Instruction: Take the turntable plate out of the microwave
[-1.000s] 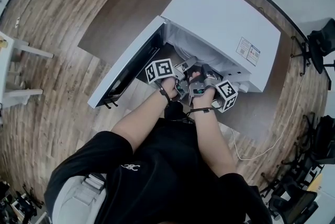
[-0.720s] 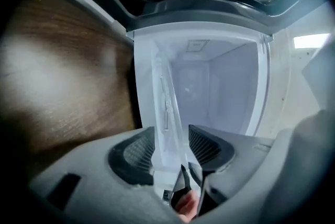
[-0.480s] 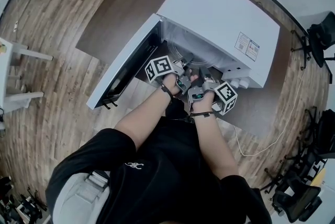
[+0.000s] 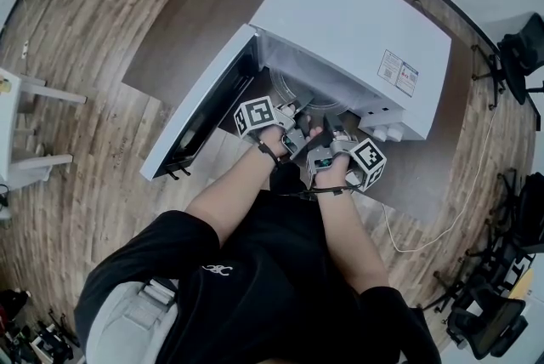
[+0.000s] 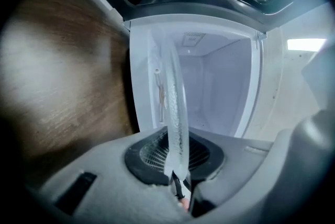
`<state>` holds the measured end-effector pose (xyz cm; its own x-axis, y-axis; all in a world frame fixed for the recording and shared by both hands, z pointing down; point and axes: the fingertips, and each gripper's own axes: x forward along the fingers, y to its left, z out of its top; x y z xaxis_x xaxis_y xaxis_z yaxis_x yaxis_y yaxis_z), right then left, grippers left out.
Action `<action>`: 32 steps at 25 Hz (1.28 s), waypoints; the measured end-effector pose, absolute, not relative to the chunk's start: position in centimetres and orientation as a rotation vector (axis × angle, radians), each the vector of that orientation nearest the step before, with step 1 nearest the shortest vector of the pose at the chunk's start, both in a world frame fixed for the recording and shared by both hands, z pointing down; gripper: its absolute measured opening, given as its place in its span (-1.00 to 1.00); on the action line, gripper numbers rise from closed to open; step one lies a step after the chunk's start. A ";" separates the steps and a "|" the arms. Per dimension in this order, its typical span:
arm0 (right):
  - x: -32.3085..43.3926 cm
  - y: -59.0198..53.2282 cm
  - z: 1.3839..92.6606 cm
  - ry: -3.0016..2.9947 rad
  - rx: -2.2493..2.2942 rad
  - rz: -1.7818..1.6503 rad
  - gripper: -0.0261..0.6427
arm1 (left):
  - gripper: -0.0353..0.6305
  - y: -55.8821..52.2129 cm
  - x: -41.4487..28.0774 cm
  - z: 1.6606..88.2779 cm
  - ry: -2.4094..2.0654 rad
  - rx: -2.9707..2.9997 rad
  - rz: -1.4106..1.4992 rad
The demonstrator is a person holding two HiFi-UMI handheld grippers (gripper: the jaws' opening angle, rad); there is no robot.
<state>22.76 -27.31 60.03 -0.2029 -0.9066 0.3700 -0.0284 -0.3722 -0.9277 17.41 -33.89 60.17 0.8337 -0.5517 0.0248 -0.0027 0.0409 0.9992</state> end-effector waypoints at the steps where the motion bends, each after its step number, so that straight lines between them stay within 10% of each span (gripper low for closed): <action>1: 22.7 -27.2 60.0 1.160 -1.376 -1.660 -0.84 | -0.80 -33.8 17.3 60.2 -0.465 1.486 -0.441; 32: 23.7 -17.7 50.3 1.836 -2.009 -1.061 -0.90 | -0.79 -24.8 11.9 52.4 -0.278 1.608 -0.492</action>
<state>23.66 -17.68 50.32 -0.0412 -0.9337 0.3556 -0.7745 -0.1950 -0.6017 11.88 -24.81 52.42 0.8755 -0.4603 -0.1470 0.1120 -0.1026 0.9884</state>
